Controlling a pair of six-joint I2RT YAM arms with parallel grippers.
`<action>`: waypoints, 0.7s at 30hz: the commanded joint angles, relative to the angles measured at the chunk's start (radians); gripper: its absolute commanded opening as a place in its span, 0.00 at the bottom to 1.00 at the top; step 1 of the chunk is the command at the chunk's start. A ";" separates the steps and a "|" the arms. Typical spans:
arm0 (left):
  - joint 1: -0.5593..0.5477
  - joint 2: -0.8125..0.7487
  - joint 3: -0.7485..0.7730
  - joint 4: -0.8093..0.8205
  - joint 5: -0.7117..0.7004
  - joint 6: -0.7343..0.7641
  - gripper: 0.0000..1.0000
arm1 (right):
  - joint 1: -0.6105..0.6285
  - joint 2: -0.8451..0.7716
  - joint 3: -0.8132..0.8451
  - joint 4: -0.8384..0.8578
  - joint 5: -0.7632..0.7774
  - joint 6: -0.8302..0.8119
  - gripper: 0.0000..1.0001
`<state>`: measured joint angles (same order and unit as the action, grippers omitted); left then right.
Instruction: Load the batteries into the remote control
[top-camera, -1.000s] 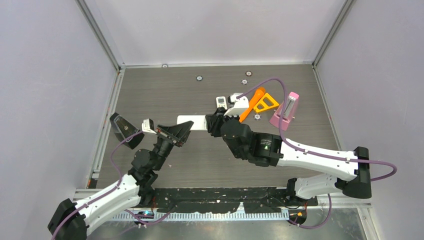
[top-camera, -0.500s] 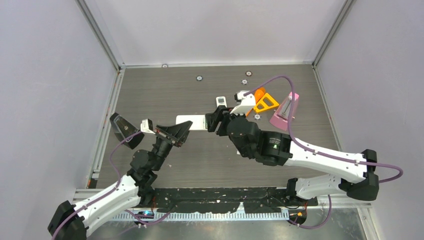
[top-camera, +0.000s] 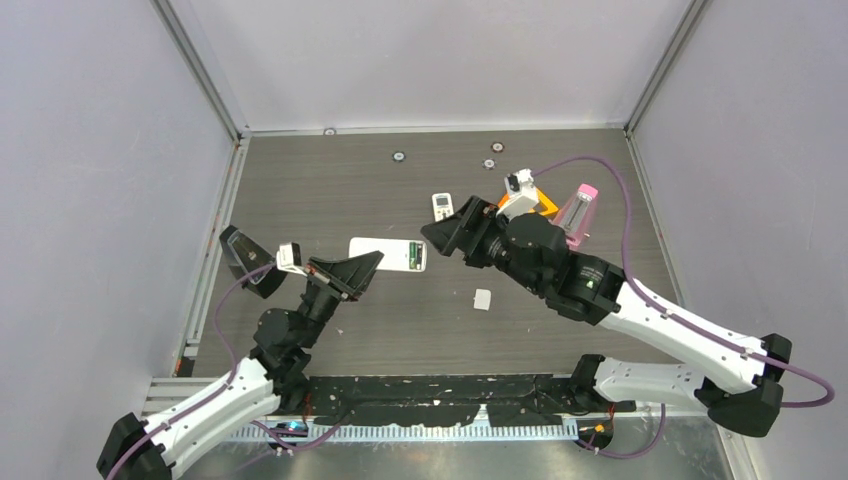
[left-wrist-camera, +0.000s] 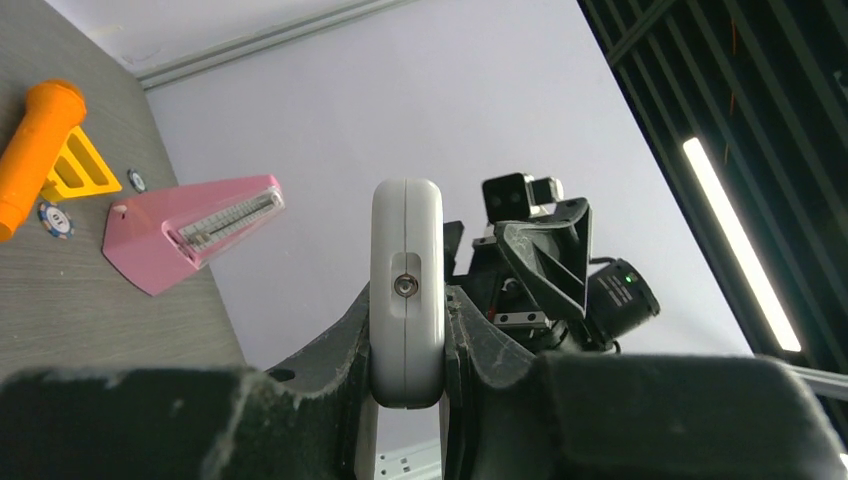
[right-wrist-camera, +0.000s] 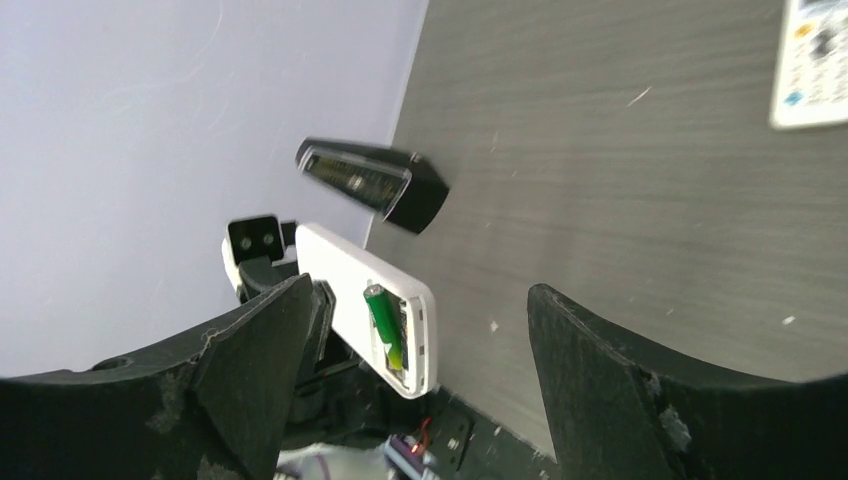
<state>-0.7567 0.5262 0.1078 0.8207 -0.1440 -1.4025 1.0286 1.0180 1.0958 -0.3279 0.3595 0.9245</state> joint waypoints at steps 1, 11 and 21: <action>0.003 -0.017 -0.003 0.102 0.048 0.069 0.00 | -0.021 0.022 -0.030 0.099 -0.217 0.115 0.84; 0.003 -0.012 -0.002 0.118 0.058 0.068 0.00 | -0.025 0.046 -0.095 0.230 -0.329 0.215 0.70; 0.003 -0.008 -0.003 0.116 0.059 0.063 0.00 | -0.030 0.006 -0.168 0.322 -0.297 0.266 0.59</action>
<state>-0.7567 0.5190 0.0998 0.8639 -0.0986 -1.3529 1.0054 1.0588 0.9386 -0.0872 0.0502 1.1553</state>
